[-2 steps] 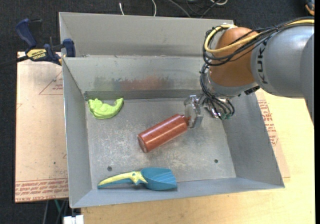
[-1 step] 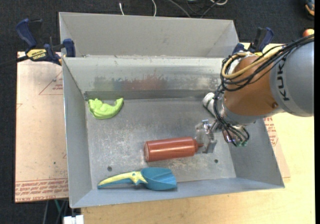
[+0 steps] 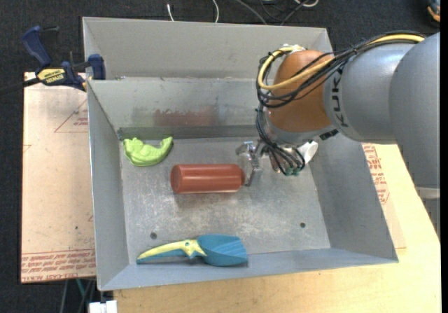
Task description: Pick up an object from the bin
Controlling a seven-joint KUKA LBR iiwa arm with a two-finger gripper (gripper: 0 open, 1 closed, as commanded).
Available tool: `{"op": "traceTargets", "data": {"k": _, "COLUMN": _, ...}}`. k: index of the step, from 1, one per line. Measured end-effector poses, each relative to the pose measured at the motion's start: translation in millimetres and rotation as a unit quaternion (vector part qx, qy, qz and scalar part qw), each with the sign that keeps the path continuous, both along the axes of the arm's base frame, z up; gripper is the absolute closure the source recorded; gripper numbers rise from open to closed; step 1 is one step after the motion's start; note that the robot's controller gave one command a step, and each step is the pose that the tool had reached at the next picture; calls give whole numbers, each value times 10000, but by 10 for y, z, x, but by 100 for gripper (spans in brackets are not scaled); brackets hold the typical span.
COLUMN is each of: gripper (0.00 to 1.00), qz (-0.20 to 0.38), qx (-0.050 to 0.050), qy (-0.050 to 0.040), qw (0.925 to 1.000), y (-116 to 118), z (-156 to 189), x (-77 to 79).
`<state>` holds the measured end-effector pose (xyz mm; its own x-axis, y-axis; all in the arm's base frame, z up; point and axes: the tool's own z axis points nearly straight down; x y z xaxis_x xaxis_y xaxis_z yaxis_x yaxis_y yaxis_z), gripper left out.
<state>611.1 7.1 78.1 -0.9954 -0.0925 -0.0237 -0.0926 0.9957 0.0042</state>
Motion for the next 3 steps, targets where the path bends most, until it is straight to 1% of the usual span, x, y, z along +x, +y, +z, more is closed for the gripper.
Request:
{"op": "traceTargets", "data": {"k": 1, "gripper": 100, "qz": 501, "qx": -24, "qy": 13, "qw": 9987, "y": 294, "z": -51, "x": -764}}
{"op": "traceTargets", "data": {"k": 2, "gripper": 100, "qz": -1443, "qx": 51, "qy": -10, "qw": 9895, "y": 346, "z": -45, "x": -221}}
{"op": "traceTargets", "data": {"k": 3, "gripper": 100, "qz": -1647, "qx": 52, "qy": -23, "qw": 9863, "y": 391, "z": -48, "x": -139}}
